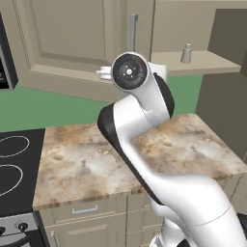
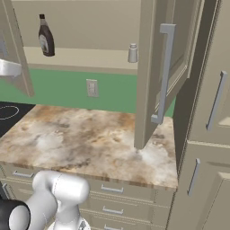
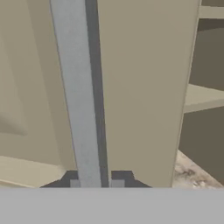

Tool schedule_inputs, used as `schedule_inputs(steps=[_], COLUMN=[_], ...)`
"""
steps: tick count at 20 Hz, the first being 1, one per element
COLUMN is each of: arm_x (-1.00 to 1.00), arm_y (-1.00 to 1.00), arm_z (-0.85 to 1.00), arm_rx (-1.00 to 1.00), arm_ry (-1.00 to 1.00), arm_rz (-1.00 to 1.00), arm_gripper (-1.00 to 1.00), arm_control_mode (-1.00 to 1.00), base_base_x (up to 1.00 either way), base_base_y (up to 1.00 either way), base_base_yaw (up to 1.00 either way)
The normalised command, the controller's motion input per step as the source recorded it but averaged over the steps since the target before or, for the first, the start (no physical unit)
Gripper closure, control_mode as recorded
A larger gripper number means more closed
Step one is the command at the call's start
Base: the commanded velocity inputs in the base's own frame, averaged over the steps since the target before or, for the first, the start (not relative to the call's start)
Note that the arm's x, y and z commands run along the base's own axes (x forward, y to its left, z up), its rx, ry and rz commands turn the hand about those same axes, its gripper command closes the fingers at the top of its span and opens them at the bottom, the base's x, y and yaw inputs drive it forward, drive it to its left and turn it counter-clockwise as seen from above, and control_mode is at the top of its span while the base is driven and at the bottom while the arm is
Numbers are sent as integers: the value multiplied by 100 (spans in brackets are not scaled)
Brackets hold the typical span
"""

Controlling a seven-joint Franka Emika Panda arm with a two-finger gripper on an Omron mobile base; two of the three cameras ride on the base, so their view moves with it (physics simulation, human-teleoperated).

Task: Move the syrup bottle and shaker from the cabinet to the dining counter.

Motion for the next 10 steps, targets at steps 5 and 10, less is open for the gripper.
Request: schedule_inputs(steps=[5,10], arm_x=[-36,0], arm_y=[11,5], arm_z=[-6,-18], arm_rx=[0,0], arm_ry=[-1,-10], arm_rz=[-7,0], arm_gripper=[-100,-100], arm_control_mode=[-100,-100], base_base_x=[0,0], base_base_y=[0,0], base_base_yaw=[0,0])
